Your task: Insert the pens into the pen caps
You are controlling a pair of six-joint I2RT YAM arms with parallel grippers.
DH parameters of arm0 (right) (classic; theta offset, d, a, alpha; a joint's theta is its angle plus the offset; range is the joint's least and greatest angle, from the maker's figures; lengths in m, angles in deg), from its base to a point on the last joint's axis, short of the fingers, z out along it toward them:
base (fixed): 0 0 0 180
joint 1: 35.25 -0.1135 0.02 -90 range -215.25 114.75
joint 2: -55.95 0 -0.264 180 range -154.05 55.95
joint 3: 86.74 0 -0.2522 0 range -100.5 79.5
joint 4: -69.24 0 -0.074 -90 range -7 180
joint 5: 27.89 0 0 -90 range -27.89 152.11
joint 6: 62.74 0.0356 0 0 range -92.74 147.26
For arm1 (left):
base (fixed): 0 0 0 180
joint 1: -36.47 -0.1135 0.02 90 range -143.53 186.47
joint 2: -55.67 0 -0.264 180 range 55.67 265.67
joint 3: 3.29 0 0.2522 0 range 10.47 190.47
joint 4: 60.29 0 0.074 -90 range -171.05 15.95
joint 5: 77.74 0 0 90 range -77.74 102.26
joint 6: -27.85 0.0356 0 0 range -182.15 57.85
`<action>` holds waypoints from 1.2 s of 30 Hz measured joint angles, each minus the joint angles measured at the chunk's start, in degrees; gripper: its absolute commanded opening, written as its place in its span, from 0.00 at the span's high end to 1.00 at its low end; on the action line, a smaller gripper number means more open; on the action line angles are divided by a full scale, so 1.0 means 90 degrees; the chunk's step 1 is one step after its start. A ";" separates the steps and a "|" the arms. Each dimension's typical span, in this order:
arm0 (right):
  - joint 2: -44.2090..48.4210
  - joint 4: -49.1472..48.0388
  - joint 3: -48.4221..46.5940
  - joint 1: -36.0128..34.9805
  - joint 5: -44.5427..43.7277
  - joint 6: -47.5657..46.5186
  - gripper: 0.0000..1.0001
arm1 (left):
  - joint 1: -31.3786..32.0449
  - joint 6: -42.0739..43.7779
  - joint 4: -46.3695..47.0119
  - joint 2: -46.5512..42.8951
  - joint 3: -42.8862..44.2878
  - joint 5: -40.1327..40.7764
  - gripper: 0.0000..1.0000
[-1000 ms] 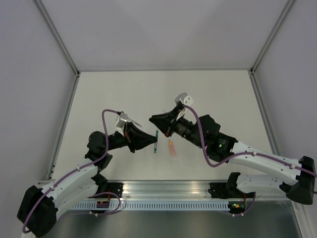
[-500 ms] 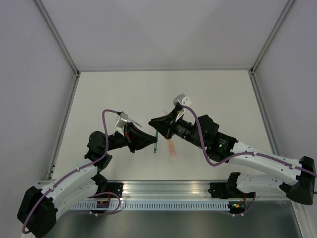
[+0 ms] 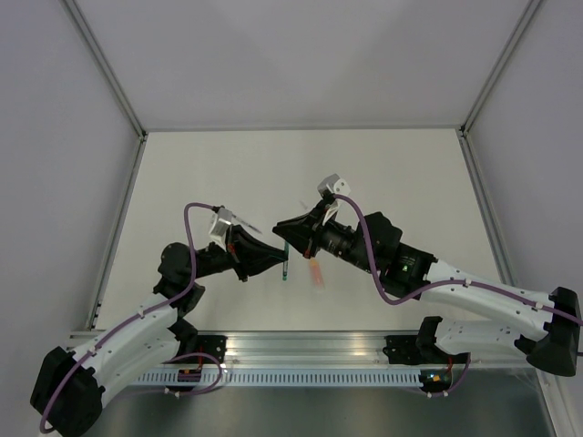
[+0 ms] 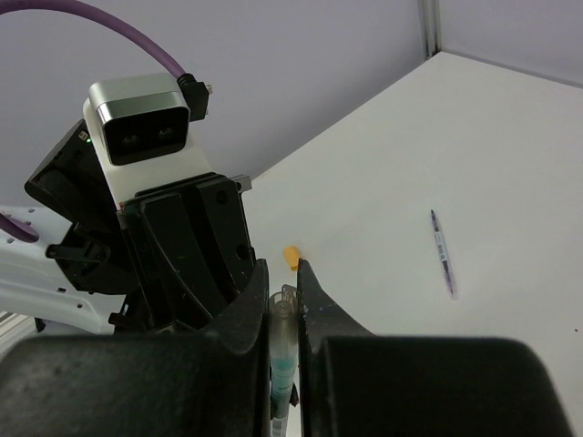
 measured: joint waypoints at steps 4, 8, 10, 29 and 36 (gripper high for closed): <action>-0.0019 0.0068 0.0000 0.0005 0.0104 0.0046 0.94 | 0.0000 0.0005 0.0005 -0.0019 0.0000 0.0058 0.98; -0.0019 0.0058 0.0012 0.0024 0.0136 0.0095 0.89 | 0.0002 0.0005 0.0002 -0.0024 0.0000 0.0068 0.98; -0.0010 -0.0015 0.0063 0.0024 0.0143 0.0136 0.83 | 0.0012 0.0005 -0.0007 -0.0029 0.0000 0.0073 0.98; 0.0355 0.0070 0.0316 0.0022 0.0607 0.0141 0.31 | 0.0027 0.0005 -0.0070 -0.0095 0.0007 0.0272 0.98; 0.0644 0.0265 0.0369 0.0022 0.0636 -0.0017 0.22 | 0.0027 0.0002 -0.0092 -0.0206 0.0007 0.0299 0.98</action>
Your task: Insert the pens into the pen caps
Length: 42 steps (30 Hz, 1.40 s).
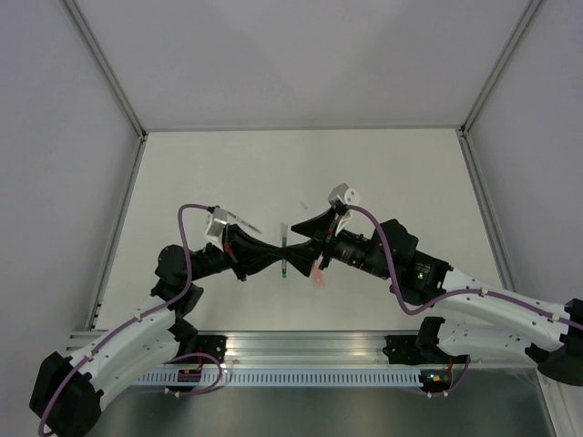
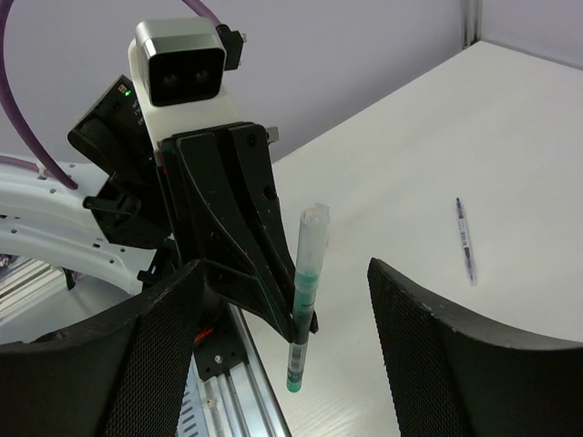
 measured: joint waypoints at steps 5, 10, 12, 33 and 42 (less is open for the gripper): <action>0.0206 0.0044 0.0299 0.0000 0.0384 -0.0146 0.24 | 0.0000 -0.0053 0.0049 -0.0104 0.0000 0.0087 0.98; 0.0211 0.0027 0.0503 0.0000 0.1008 -0.0221 0.27 | 0.0000 -0.0163 0.0068 -0.0216 0.0012 0.0129 0.98; 0.0172 -0.0015 0.0549 0.0000 0.1132 -0.0228 0.29 | 0.0000 -0.0216 0.0095 -0.0265 0.0012 0.0141 0.98; -0.0476 -0.1149 0.0903 0.0000 0.1433 0.0134 0.54 | 0.0000 -0.0746 0.0464 -0.0619 0.0010 0.0308 0.98; -0.0585 -0.1588 0.0954 -0.0015 0.1588 0.0396 1.00 | -0.0010 -0.0852 0.0478 -0.0641 -0.0015 0.0454 0.55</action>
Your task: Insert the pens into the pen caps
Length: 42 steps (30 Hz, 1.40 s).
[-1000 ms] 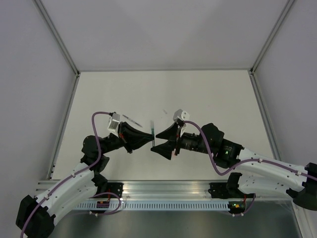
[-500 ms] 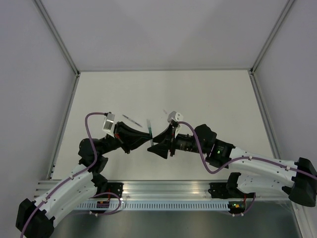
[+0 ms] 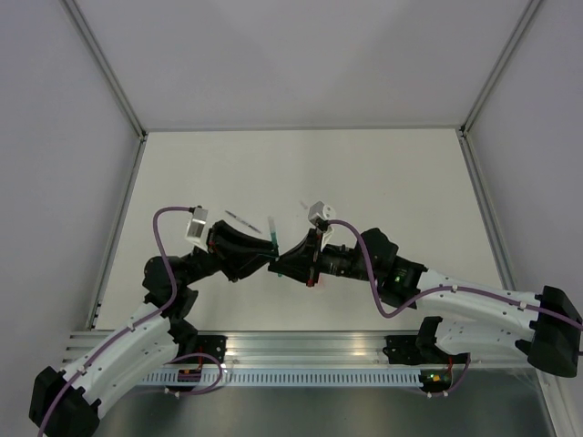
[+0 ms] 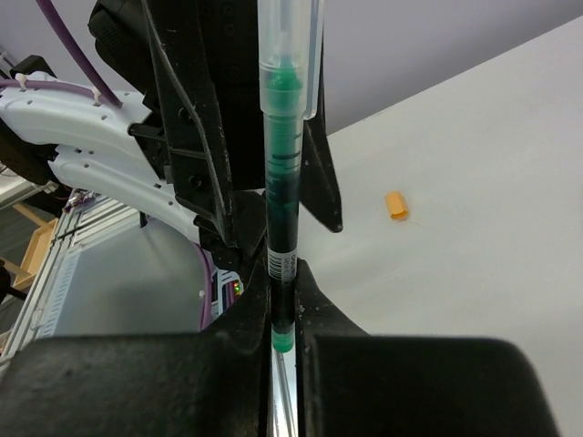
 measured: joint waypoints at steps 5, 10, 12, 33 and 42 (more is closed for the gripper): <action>0.0102 0.0066 0.0109 0.0000 -0.0029 0.0068 1.00 | 0.0000 -0.0136 -0.0342 0.0034 0.0078 0.0112 0.24; 0.0474 0.0532 0.0112 0.0002 -0.0141 -0.0058 1.00 | 0.0000 -0.0117 -0.0947 0.0202 0.0459 0.0114 0.13; 0.0551 0.0716 0.0112 0.0002 -0.0146 -0.0126 1.00 | 0.0000 -0.0117 -0.1173 0.0301 0.0617 0.0112 0.12; 0.0867 0.1175 0.0333 0.0002 0.0228 -0.0330 1.00 | 0.0000 0.0449 -0.2103 0.0678 0.1991 -0.0738 0.16; 0.0838 0.1022 0.0410 0.0002 0.0386 -0.0187 1.00 | 0.0000 0.0430 -0.1967 0.0823 0.1882 -0.0988 0.77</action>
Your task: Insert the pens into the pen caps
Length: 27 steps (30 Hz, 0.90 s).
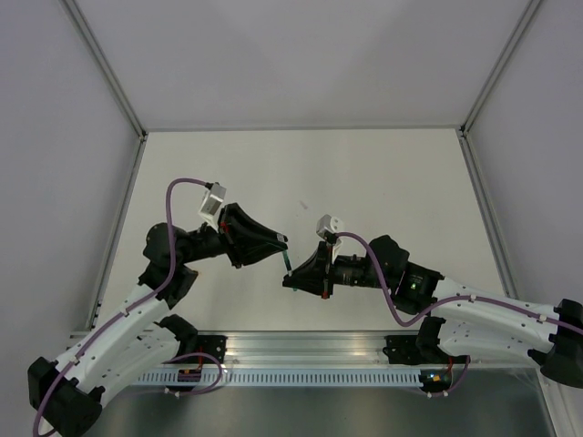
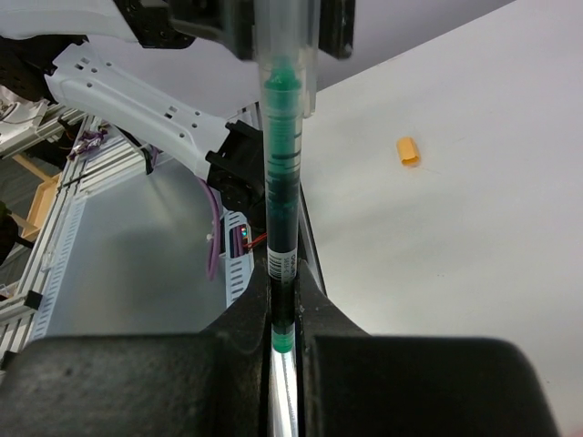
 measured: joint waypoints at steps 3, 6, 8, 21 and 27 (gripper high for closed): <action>-0.0005 0.0002 0.0002 0.0000 0.0000 0.0015 1.00 | -0.0002 -0.0090 0.0214 0.0010 -0.0187 -0.0083 0.98; -0.0012 0.0024 0.0002 -0.0005 -0.0041 -0.0005 1.00 | -0.0010 -0.0226 0.0563 0.0024 -0.0321 -0.0165 0.98; 0.0005 0.0034 0.0002 -0.0022 -0.0078 -0.0029 1.00 | -0.0027 -0.0313 0.0833 0.0027 -0.0444 -0.0182 0.98; -0.0134 0.1183 -0.0750 -0.0104 -0.0389 -0.0554 1.00 | -0.0102 -0.0653 0.1943 -0.0160 -0.1025 0.0148 0.98; -0.0386 0.1523 -0.1088 -0.0117 -0.0498 -0.0707 1.00 | -0.0129 -0.0668 0.2285 -0.0131 -0.1190 0.0325 0.98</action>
